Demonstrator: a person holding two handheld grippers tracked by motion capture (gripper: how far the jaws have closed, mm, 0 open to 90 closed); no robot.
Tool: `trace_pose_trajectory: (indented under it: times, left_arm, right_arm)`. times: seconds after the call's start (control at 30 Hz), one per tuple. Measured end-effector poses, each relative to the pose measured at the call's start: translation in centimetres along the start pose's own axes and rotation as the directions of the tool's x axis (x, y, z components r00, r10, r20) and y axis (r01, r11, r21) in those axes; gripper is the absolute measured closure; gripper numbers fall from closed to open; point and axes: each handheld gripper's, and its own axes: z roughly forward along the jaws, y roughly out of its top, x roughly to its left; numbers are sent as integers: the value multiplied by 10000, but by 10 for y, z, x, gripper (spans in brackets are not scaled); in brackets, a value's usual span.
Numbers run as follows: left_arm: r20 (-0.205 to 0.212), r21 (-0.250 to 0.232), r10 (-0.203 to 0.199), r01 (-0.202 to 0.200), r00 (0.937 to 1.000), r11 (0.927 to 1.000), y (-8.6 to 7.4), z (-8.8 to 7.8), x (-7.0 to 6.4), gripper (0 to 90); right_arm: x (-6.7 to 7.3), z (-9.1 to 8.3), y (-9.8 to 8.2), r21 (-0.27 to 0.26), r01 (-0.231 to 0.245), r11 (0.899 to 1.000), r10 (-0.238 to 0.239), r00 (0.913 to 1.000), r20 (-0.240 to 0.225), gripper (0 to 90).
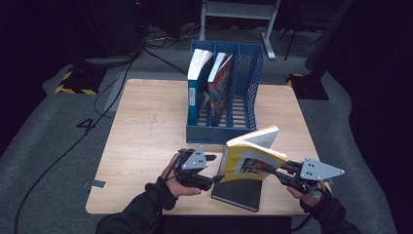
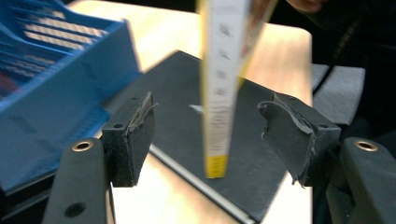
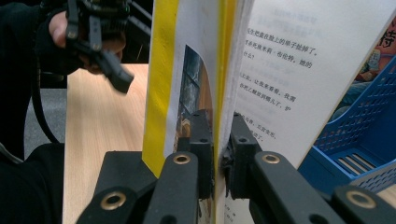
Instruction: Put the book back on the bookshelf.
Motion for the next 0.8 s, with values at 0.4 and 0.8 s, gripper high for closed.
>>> trace_pose_trajectory:
  times: [0.4,0.8]
  left_arm:
    - [451,-660,177,-147,9988,9977,14,31,-4,519]
    - [507,-2137,747,-623,9959,9749,46,18,-4,622]
  right_arm:
    - [0,-4,-2,121,75,9999,-75,10000,-21,785]
    - [-5,-14,-9,397,-62,9992,36,9979,652,657]
